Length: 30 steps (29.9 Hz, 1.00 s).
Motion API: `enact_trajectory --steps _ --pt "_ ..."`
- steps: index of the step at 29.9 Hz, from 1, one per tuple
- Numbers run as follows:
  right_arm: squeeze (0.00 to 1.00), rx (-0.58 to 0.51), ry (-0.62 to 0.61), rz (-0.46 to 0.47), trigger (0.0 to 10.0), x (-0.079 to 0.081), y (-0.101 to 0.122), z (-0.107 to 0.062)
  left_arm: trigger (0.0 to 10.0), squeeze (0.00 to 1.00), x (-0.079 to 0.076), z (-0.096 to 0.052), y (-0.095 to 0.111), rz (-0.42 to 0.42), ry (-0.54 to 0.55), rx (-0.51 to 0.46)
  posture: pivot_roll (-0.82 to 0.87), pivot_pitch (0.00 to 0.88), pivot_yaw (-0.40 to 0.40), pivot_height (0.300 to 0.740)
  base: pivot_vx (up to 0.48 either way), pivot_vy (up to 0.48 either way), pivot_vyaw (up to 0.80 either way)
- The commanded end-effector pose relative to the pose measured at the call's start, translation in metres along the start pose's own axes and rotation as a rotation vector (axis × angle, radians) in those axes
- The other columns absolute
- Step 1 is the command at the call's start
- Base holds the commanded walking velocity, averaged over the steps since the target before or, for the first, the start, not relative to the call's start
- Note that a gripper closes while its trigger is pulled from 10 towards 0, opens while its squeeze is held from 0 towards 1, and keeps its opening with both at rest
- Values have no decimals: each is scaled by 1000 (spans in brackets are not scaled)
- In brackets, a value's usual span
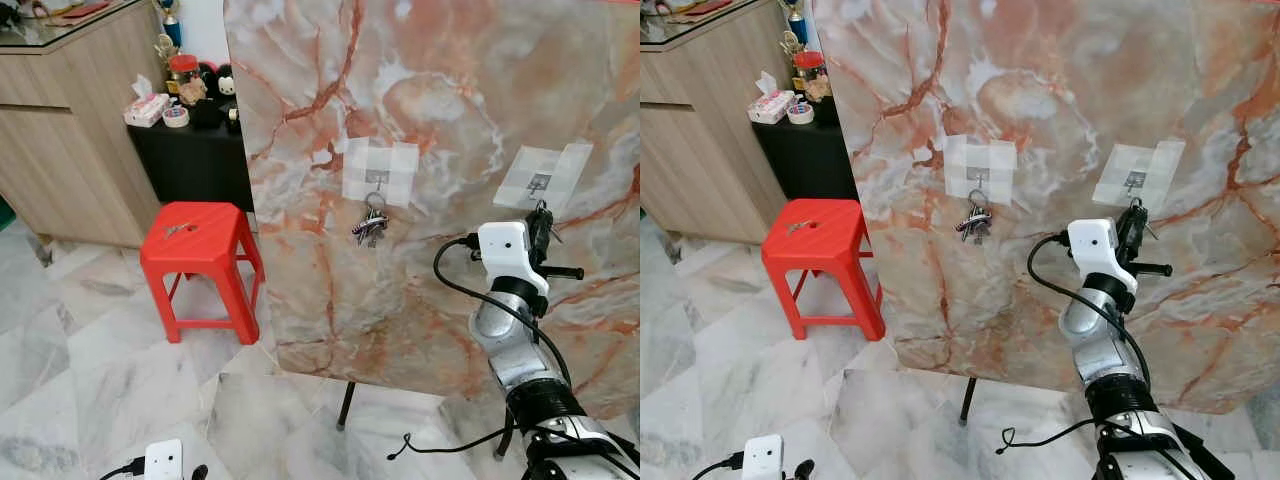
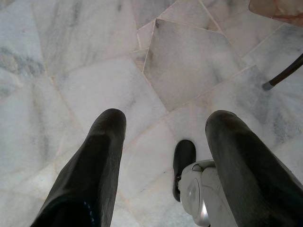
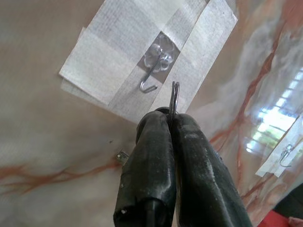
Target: Hang keys on a hook
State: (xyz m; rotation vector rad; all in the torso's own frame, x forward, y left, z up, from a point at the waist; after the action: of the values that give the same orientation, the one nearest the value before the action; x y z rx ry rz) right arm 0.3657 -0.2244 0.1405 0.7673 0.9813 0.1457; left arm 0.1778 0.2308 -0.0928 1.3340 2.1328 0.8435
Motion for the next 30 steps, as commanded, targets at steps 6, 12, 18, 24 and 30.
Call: enact_trajectory --steps 6,12,18,24,30 --pt "0 -2 -6 -15 10000 -2 4 7 10000 0 4 -1 -4 0 9 18 29 36 0 740 0 0 0" --pt "0 24 5 -21 10000 -1 0 9 10000 0 3 -1 -4 3 7 18 31 36 0 740 0 0 0" --pt "0 25 8 -19 10000 -2 0 12 10000 0 3 -1 -4 4 8 19 31 36 0 740 0 0 0" --pt "0 26 25 -18 10000 0 1 13 10000 0 2 -1 -5 3 6 20 31 36 0 740 0 0 0" --pt "0 14 44 -23 10000 2 2 13 10000 0 2 -1 -5 2 6 20 31 36 0 740 0 0 0"
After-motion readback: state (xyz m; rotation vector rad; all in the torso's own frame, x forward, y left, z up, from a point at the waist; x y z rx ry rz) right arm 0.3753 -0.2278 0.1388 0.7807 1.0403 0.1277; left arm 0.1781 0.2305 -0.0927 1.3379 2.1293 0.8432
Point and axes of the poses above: a point about 5 cm out from each wrist's last joint towards the gripper, its own z axis pointing out of the wrist towards the gripper, its own y axis along the axis of the wrist's last joint, x = y × z, the point moved 2 cm from there along z, pointing out of the wrist towards the gripper, and after that the axes turned 13 degrees about -z, right-handed, at the moved point
